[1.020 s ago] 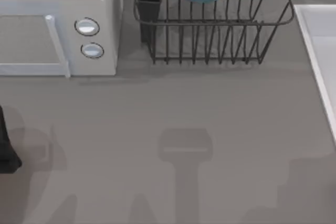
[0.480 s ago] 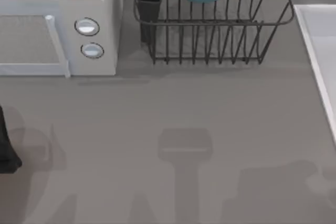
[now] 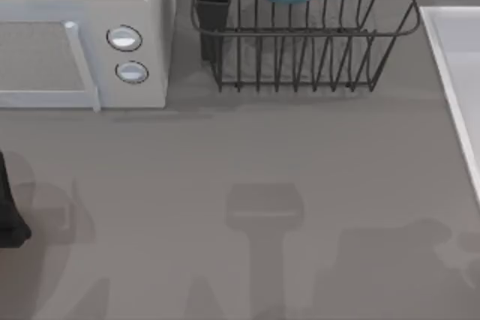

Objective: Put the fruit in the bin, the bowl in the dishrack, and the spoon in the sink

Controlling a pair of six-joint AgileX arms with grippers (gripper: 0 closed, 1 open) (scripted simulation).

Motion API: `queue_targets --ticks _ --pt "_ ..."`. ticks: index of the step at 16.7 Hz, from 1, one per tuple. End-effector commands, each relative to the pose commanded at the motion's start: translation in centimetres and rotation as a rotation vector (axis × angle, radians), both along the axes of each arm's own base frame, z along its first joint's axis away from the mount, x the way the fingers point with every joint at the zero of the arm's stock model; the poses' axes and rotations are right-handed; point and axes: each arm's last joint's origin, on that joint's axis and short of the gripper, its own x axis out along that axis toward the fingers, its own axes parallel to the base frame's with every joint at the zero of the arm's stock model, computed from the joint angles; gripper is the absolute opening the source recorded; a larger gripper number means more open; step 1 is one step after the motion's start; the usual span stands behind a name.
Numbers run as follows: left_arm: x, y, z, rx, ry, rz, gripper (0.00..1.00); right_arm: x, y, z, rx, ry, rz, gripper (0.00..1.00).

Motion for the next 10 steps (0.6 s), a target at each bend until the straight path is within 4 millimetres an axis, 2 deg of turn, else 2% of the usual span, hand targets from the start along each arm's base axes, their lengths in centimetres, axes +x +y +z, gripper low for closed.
queue_targets --ticks 2,4,10 --pt "0.0 0.0 0.0 0.000 0.000 0.000 1.00 1.9 -0.4 0.5 0.006 0.024 0.003 0.00" --pt "0.0 0.0 0.0 0.000 0.000 0.000 1.00 4.7 -0.8 1.1 0.011 0.050 0.008 0.00" --pt "0.0 0.0 0.0 0.000 0.000 0.000 1.00 15.7 -2.1 2.6 0.014 0.071 0.021 0.00"
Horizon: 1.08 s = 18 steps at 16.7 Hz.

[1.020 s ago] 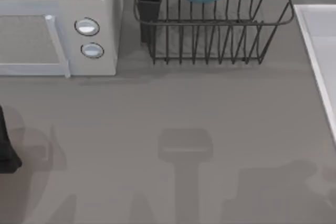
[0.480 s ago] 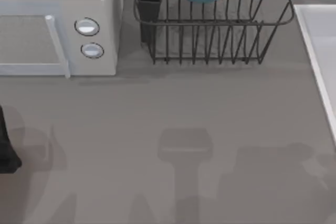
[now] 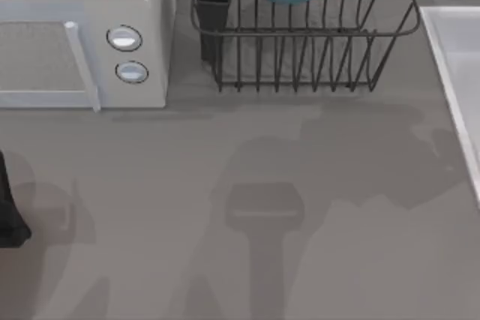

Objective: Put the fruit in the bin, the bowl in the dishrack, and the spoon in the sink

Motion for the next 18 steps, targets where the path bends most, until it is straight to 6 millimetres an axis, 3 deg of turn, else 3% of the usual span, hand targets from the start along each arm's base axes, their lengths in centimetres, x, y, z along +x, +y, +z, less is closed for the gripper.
queue_targets --ticks 4,8,12,18 --pt "0.0 0.0 0.0 0.000 0.000 0.000 1.00 6.1 -0.2 -0.7 -0.006 -0.027 -0.002 0.00" --pt "0.0 0.0 0.0 0.000 0.000 0.000 1.00 9.5 0.1 -2.4 -0.012 -0.060 -0.011 0.00" --pt "0.0 0.0 0.0 0.000 0.000 0.000 1.00 10.9 0.6 -4.0 -0.015 -0.079 -0.019 0.00" --pt "0.0 0.0 0.0 0.000 0.000 0.000 1.00 11.1 0.7 -4.3 -0.017 -0.085 -0.021 0.00"
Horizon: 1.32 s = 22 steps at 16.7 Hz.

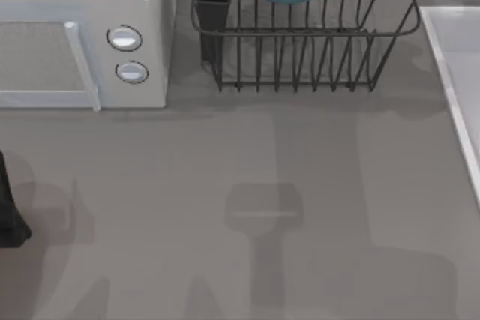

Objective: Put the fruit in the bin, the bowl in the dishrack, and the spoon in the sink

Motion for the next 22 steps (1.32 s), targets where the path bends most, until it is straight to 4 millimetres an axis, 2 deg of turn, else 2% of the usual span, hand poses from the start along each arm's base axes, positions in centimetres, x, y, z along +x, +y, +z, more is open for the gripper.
queue_targets --ticks 5,13,19,22 --pt "0.0 0.0 0.0 0.000 0.000 0.000 1.00 0.2 -0.2 -0.4 0.000 -0.011 -0.005 0.00" --pt "0.0 0.0 0.0 0.000 0.000 0.000 1.00 0.1 0.0 -4.2 0.001 0.008 0.000 0.00" --pt "0.0 0.0 0.0 0.000 0.000 0.000 1.00 0.1 0.0 -4.4 0.000 0.001 0.000 0.00" --pt "0.0 0.0 0.0 0.000 0.000 0.000 1.00 0.1 0.0 -4.4 0.000 0.001 0.000 0.23"
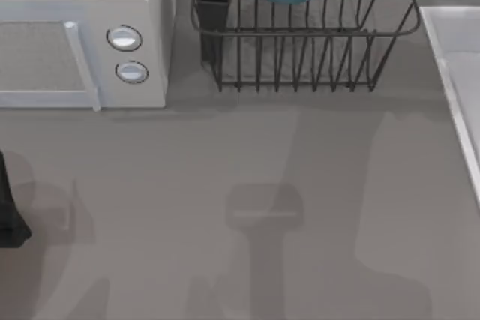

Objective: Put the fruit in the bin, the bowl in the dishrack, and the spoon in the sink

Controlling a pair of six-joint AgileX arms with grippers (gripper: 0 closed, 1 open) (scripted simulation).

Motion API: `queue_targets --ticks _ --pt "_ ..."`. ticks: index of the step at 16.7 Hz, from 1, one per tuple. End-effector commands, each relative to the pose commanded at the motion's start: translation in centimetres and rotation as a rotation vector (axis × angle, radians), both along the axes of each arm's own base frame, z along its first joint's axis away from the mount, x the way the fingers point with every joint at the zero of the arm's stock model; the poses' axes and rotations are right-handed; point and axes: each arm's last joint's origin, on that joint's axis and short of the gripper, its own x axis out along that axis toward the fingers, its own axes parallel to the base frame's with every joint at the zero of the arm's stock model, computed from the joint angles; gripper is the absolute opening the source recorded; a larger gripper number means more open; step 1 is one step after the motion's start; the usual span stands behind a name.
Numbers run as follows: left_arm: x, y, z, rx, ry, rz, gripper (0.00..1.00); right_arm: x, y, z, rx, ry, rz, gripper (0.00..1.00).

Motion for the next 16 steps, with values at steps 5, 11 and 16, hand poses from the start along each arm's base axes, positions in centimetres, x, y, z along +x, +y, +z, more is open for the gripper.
queue_targets --ticks 5,11,16 --pt "0.00 0.00 0.00 0.000 0.000 0.000 1.00 0.00 0.00 0.00 0.000 0.000 0.000 0.60" --pt "0.00 0.00 0.00 0.000 0.000 0.000 1.00 0.00 0.00 0.00 0.000 0.000 0.000 1.00" --pt "0.00 0.00 0.00 0.000 0.000 0.000 1.00 0.00 0.00 0.00 0.000 0.000 0.000 1.00"
